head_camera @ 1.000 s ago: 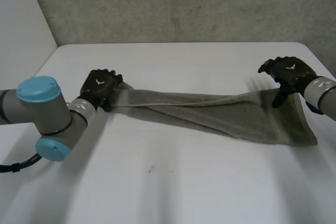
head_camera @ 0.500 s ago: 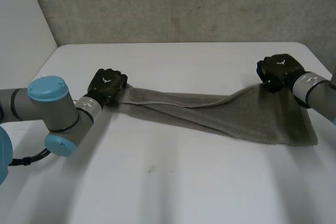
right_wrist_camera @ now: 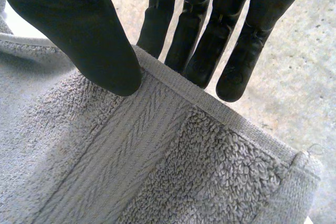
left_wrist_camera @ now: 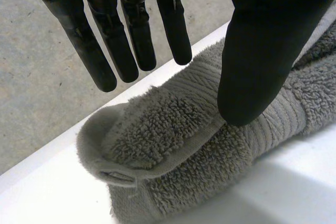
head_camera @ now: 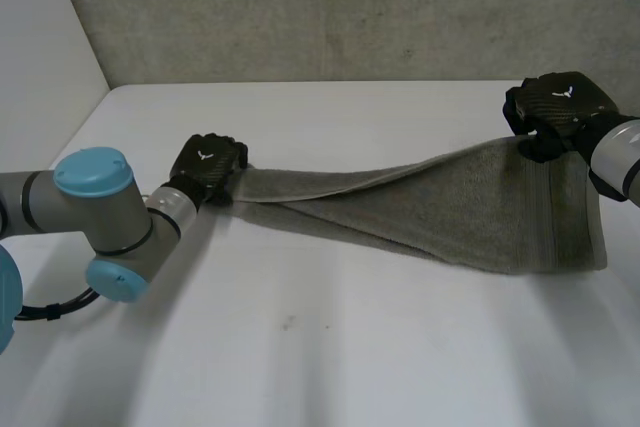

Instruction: Fold the towel.

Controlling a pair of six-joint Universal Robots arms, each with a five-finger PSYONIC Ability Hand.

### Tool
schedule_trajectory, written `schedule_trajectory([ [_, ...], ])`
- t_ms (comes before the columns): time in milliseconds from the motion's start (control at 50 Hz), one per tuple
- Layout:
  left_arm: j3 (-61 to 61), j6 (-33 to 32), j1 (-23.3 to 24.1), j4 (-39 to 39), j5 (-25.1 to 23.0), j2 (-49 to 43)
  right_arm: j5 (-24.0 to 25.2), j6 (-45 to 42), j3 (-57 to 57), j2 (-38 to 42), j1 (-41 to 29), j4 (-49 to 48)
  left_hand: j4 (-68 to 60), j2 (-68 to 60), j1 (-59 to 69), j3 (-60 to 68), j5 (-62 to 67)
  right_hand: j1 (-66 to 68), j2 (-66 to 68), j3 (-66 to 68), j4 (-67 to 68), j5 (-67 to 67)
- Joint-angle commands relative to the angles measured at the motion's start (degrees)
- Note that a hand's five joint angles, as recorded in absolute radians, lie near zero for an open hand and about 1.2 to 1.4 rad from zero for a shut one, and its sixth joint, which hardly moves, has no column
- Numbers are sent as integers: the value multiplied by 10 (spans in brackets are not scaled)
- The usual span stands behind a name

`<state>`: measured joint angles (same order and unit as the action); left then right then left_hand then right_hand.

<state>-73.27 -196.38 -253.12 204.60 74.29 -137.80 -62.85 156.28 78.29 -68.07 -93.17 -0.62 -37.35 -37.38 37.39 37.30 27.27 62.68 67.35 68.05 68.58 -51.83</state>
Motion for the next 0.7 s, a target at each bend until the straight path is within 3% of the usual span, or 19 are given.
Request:
schedule_trajectory([
  [20,12,-3,0,1,0,-21,0,0,17,-19,-1,0,-124,-123,123,124,125,173,127,119,114,-182],
  [100,18,-4,0,2,0,-28,0,0,22,-19,0,0,-200,-199,199,200,200,173,127,119,114,-182],
  [200,22,-5,0,18,-1,-27,-1,0,22,-19,0,-1,-423,-422,422,423,423,173,127,119,114,-182],
  [320,15,-7,0,23,0,-9,-10,-2,11,-19,0,0,-427,-426,426,427,427,173,127,119,114,-182],
  [420,-17,-1,-1,22,3,68,-10,-1,-4,-30,3,4,-427,-426,426,427,427,173,127,119,114,-182],
  [500,-76,4,-1,19,2,191,-10,-1,-11,-65,3,16,-427,-426,426,427,427,173,127,119,114,-182],
  [640,-144,3,-4,-7,4,339,2,-9,-44,-149,25,132,-427,-426,426,427,427,173,127,119,114,-182],
  [700,-156,2,-11,-71,4,407,5,-19,-58,-186,52,192,-427,-426,426,427,427,173,127,119,114,-182],
])
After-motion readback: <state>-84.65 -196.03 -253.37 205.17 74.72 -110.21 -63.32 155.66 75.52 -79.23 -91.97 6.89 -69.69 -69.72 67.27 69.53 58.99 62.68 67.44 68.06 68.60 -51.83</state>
